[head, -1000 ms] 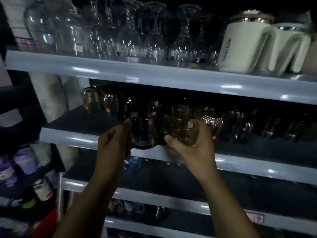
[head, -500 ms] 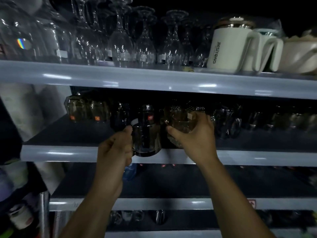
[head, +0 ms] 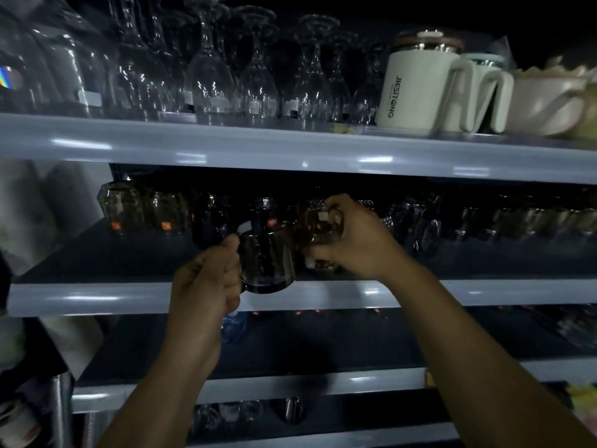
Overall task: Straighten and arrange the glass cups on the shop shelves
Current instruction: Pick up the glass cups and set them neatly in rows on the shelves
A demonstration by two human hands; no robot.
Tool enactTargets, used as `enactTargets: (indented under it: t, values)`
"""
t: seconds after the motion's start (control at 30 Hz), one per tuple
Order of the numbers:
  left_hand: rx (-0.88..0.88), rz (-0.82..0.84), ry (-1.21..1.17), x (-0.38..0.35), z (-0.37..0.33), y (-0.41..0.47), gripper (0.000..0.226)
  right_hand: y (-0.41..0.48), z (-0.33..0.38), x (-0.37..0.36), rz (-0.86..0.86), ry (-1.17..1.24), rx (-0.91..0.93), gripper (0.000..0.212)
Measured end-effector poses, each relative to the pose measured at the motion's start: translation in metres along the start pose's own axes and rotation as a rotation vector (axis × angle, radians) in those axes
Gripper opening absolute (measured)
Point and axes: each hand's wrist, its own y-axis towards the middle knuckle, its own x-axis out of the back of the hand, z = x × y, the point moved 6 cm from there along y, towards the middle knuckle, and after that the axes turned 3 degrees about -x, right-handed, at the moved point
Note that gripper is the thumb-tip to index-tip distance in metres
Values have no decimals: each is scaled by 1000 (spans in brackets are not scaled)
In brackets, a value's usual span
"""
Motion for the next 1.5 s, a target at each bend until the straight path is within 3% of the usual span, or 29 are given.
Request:
enactTargets:
  t: [0.23, 0.4, 0.7, 0.87, 1.1, 1.17, 1.3, 1.5]
  values:
    - [-27, 2, -26, 0, 2, 5, 48, 21, 9, -2, 164, -190, 44, 74]
    - [22, 19, -48, 1, 7, 6, 46, 28, 2, 1, 229, -397, 11, 74]
    - [-32, -1, -9, -8, 6, -4, 47, 46, -1, 1, 323, -339, -25, 86]
    - [-6, 24, -22, -11, 10, -3, 49, 42, -1, 3, 213, -308, -1, 65]
    - [13, 17, -13, -22, 10, -6, 46, 24, -11, 10, -76, -418, 106, 69]
    - [13, 28, -8, -27, 10, -5, 42, 11, -12, 13, -157, -328, 128, 64]
    - [7, 60, 7, -41, 11, -4, 42, -33, -29, 26, -312, 219, 13, 49]
    - [42, 157, -11, -78, 21, -5, 45, -93, -60, 31, -264, 490, -163, 31]
